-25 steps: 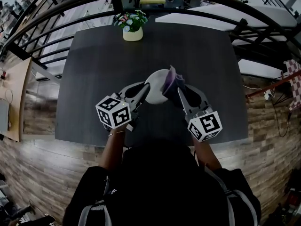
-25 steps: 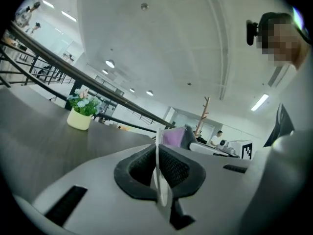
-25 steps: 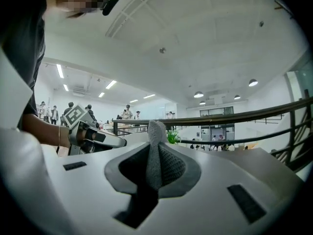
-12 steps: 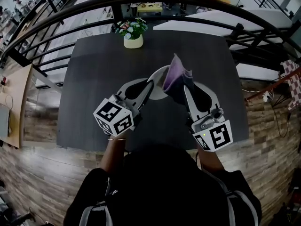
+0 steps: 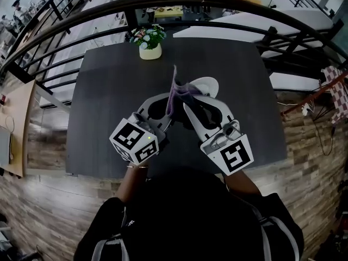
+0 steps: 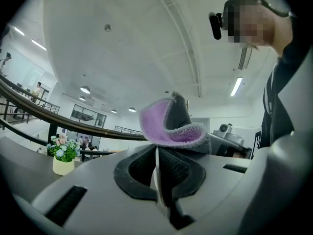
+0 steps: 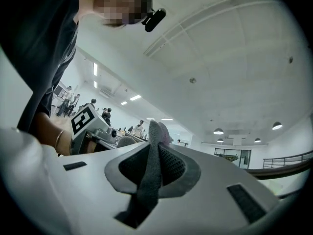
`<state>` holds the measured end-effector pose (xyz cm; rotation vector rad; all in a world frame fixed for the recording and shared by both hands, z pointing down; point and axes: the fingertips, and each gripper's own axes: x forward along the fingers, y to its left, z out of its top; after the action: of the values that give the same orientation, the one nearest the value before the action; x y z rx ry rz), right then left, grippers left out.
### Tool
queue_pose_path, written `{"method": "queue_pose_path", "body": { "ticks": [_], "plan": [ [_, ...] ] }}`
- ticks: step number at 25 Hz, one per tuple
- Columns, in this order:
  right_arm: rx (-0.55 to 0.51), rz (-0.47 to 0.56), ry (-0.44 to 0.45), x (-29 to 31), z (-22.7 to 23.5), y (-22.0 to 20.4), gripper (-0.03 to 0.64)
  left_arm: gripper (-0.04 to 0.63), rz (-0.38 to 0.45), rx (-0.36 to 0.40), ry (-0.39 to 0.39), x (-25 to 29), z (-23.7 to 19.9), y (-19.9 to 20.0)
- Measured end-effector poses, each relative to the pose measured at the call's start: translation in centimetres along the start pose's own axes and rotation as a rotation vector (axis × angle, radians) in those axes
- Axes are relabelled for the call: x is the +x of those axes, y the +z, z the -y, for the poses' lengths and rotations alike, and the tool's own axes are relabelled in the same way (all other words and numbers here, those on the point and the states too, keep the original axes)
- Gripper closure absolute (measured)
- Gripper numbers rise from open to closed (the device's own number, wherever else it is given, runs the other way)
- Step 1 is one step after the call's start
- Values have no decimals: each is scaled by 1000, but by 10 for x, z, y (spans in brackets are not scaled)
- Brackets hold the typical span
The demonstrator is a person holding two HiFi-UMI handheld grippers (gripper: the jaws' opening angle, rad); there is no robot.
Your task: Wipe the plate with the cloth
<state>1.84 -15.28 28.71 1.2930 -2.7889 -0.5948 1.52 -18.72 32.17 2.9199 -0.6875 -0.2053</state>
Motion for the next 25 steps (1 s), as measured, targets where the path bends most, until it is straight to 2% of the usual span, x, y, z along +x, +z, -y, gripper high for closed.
{"method": "queue_pose_path", "body": {
  "ticks": [11, 16, 21, 25],
  "plan": [
    [-21, -56, -71, 0, 15, -11, 575, 578, 4, -4, -4, -3, 8, 7],
    [-9, -67, -120, -5, 28, -14, 575, 578, 19, -34, -21, -3, 11, 9],
    [-4, -52, -178, -12, 42, -14, 575, 578, 15, -23, -28, -5, 14, 10],
    [-15, -87, -201, -18, 48, -20, 575, 578, 23, -29, -31, -7, 15, 11]
  ]
}}
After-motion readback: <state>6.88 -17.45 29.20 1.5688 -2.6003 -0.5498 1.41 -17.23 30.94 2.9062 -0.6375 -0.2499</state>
